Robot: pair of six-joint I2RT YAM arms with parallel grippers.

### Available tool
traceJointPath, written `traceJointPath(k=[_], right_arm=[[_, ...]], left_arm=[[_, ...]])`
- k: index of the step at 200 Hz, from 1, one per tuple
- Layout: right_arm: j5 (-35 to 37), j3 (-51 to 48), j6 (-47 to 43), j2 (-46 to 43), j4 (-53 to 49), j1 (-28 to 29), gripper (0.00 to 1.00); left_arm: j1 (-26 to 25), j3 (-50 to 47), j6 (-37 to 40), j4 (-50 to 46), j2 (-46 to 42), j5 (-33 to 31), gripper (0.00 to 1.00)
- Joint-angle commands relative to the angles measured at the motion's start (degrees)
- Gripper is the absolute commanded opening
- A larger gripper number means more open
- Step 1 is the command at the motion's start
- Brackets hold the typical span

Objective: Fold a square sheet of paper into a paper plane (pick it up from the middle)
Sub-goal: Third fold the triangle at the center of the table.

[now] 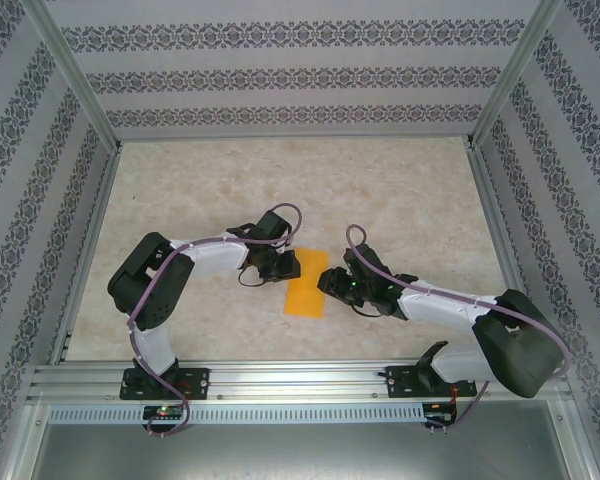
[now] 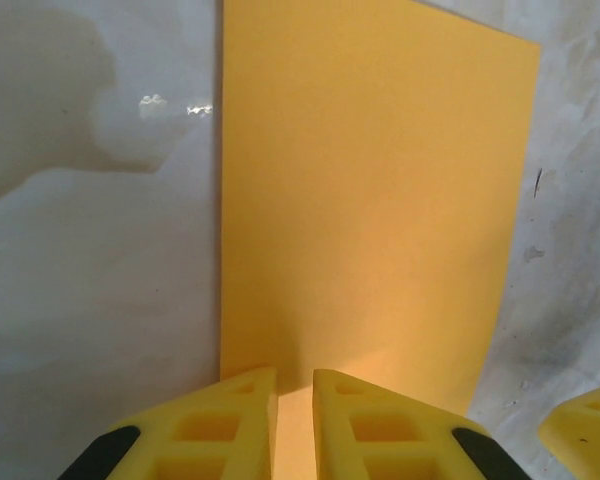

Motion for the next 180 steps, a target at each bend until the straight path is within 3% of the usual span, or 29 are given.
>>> traceJointPath(k=[1, 82, 180], right_arm=[[-1.8, -0.8, 1.3, 1.9, 3.3, -0.3, 0.41], [-2.1, -0.3, 2.5, 7.1, 7.1, -0.5, 0.46], [-4.8, -0.8, 4.7, 9.5, 14.2, -0.4, 0.34]], left_arm=[[-0.5, -0.3, 1.8, 1.3, -0.1, -1.2, 0.19], [-0.5, -1.9, 1.6, 0.9, 1.0, -2.7, 0.18], [-0.5, -3.2, 1.1, 1.4, 0.6, -2.9, 0.18]])
